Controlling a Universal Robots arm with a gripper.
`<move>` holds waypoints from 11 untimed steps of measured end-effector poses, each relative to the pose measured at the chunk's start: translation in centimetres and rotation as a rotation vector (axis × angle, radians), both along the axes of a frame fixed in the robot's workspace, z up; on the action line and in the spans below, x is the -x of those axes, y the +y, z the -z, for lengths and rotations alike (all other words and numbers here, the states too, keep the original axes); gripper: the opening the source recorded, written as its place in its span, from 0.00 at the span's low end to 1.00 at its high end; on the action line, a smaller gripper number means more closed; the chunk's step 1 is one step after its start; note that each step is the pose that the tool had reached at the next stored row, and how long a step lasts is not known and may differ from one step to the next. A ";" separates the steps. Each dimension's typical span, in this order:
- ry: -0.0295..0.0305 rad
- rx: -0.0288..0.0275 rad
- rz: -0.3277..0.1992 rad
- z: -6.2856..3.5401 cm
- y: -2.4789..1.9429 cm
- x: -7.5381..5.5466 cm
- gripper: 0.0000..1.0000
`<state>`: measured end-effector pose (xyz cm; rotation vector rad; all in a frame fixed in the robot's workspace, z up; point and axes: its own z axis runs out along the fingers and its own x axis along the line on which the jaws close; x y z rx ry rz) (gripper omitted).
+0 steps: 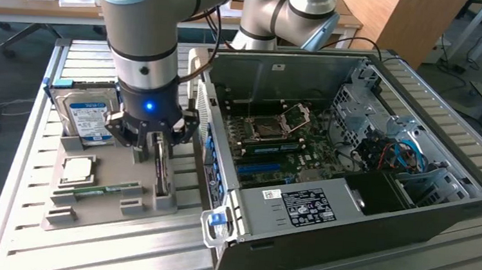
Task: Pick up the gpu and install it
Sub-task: 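Pick up the gpu and move the gpu toward the slot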
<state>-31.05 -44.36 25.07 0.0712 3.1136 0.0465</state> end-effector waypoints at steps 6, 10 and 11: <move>0.0001 -0.0014 0.000 0.21 0.17 0.0 0.47; -0.0001 -0.0016 0.000 0.55 0.24 0.0 0.47; 0.0000 -0.0015 0.000 0.63 0.26 0.0 0.47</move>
